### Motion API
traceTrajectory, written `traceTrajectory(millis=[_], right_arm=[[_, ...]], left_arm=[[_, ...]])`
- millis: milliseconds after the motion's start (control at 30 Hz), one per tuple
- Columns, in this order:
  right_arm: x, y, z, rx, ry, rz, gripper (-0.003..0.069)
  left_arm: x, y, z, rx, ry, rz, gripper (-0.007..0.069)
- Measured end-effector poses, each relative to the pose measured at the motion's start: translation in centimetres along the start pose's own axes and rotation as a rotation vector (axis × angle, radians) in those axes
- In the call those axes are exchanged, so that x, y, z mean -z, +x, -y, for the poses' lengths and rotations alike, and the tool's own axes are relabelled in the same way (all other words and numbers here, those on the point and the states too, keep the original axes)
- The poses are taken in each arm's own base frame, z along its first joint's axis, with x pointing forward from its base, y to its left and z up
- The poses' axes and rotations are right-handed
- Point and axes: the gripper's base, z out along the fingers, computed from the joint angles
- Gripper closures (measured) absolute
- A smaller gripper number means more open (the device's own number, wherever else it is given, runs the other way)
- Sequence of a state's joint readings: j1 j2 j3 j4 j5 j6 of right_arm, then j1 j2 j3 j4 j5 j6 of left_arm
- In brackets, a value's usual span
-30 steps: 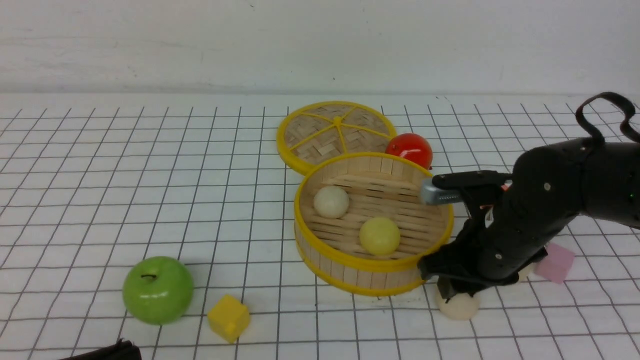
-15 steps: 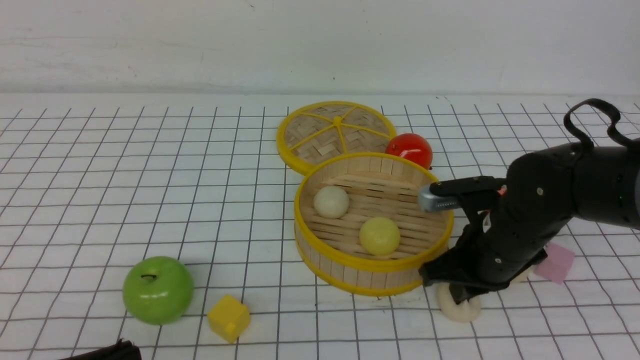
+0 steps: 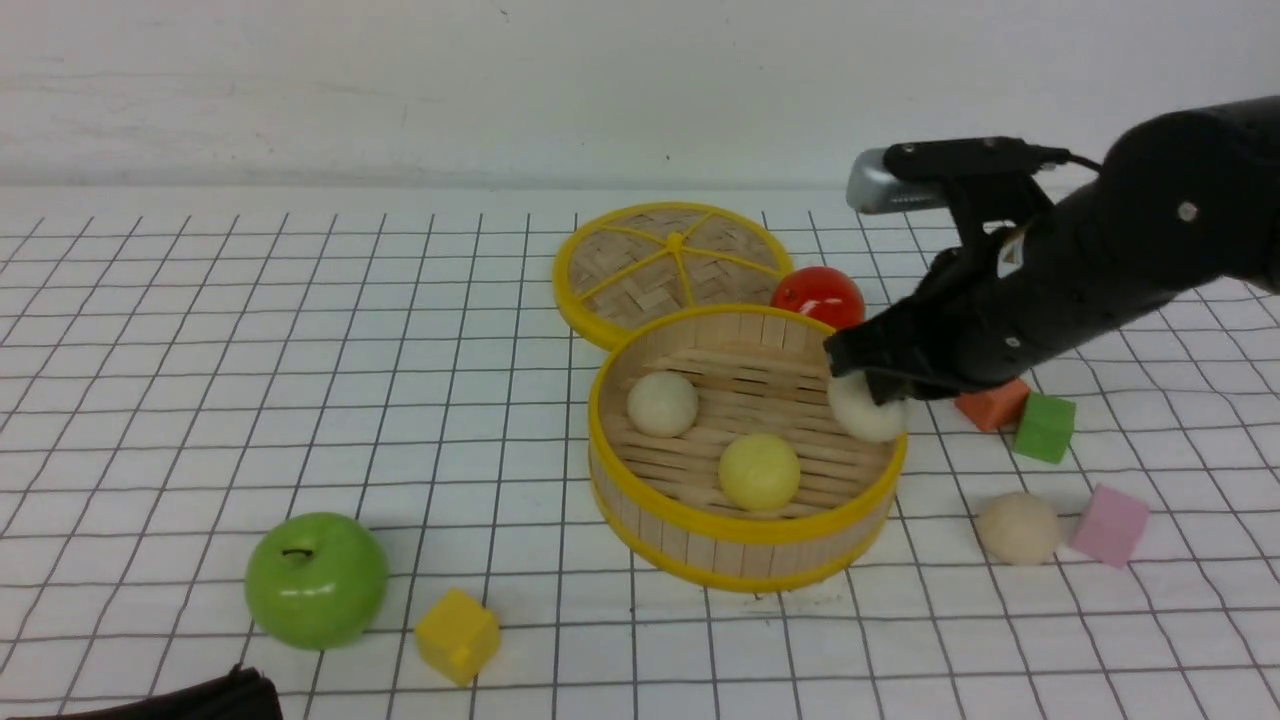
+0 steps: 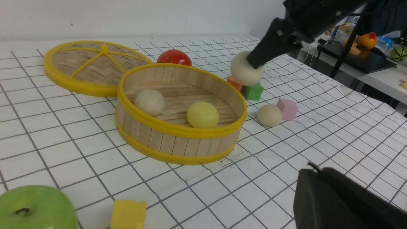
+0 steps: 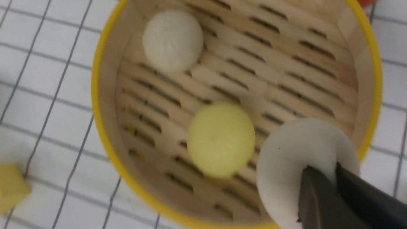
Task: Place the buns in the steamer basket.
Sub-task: Use the right arm to put the steamed stuffed bun into the steamer, then use the right arm to grab a steamed stuffed bun
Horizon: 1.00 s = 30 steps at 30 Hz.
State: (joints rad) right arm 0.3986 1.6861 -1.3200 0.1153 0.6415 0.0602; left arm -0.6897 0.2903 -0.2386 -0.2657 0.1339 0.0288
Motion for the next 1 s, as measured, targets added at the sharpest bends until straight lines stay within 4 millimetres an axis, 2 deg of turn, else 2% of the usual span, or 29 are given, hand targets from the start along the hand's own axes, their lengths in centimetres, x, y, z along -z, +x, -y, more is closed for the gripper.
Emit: traceTrajectory(millis=[100, 133, 167, 300, 467, 567, 667, 767, 833, 867, 900, 967, 1000], right_arm=[[-3.0, -0.7, 0.3, 0.033, 0.030, -0.022, 0.0641], [-3.2, -0.6, 0.4, 0.032, 0.031, -0.028, 0.0641], [-4.8, -0.9, 0.6, 0.053, 0.048, -0.045, 0.0636], [-7.2, -1.0, 1.0, 0.090, 0.077, -0.072, 0.0613], [-7.6, -1.0, 1.2, 0.115, 0.100, -0.077, 0.0510], [-7.5, -1.1, 1.2, 0.089, 0.100, -0.073, 0.0400], [-6.9, -1.3, 1.1, 0.070, 0.096, -0.068, 0.0289], [-4.2, -2.0, 0.7, 0.056, 0.086, -0.044, 0.0213], [-1.9, -2.3, 0.7, 0.054, 0.093, -0.040, 0.0204], [-1.7, -2.3, 0.7, 0.052, 0.094, -0.041, 0.0204], [0.0, -2.3, 1.4, 0.040, 0.121, -0.057, 0.0214], [0.7, -1.9, 2.1, 0.018, 0.147, -0.083, 0.0228], [0.8, -1.0, 3.5, -0.027, 0.182, -0.127, 0.0250]], left_arm=[[0.0, 0.0, 0.0, 0.000, 0.000, 0.001, 0.0635], [0.0, 0.0, 0.0, 0.000, 0.000, 0.001, 0.0634], [0.0, 0.0, 0.0, 0.000, 0.000, 0.001, 0.0631], [0.0, 0.0, 0.0, 0.000, 0.000, 0.001, 0.0628], [0.0, 0.0, 0.0, 0.000, 0.000, 0.001, 0.0624], [0.0, 0.0, 0.0, 0.000, 0.000, 0.001, 0.0624], [0.0, 0.0, 0.0, -0.001, 0.000, 0.001, 0.0623], [0.0, 0.0, 0.0, -0.001, 0.000, 0.001, 0.0620], [0.0, 0.0, 0.0, -0.001, 0.000, 0.001, 0.0620], [0.0, 0.0, 0.0, -0.001, 0.000, 0.001, 0.0620], [0.0, 0.0, 0.0, -0.001, 0.000, 0.001, 0.0617], [0.0, 0.0, 0.0, -0.001, 0.000, 0.001, 0.0617], [0.0, 0.0, 0.0, -0.001, 0.000, 0.001, 0.0615]])
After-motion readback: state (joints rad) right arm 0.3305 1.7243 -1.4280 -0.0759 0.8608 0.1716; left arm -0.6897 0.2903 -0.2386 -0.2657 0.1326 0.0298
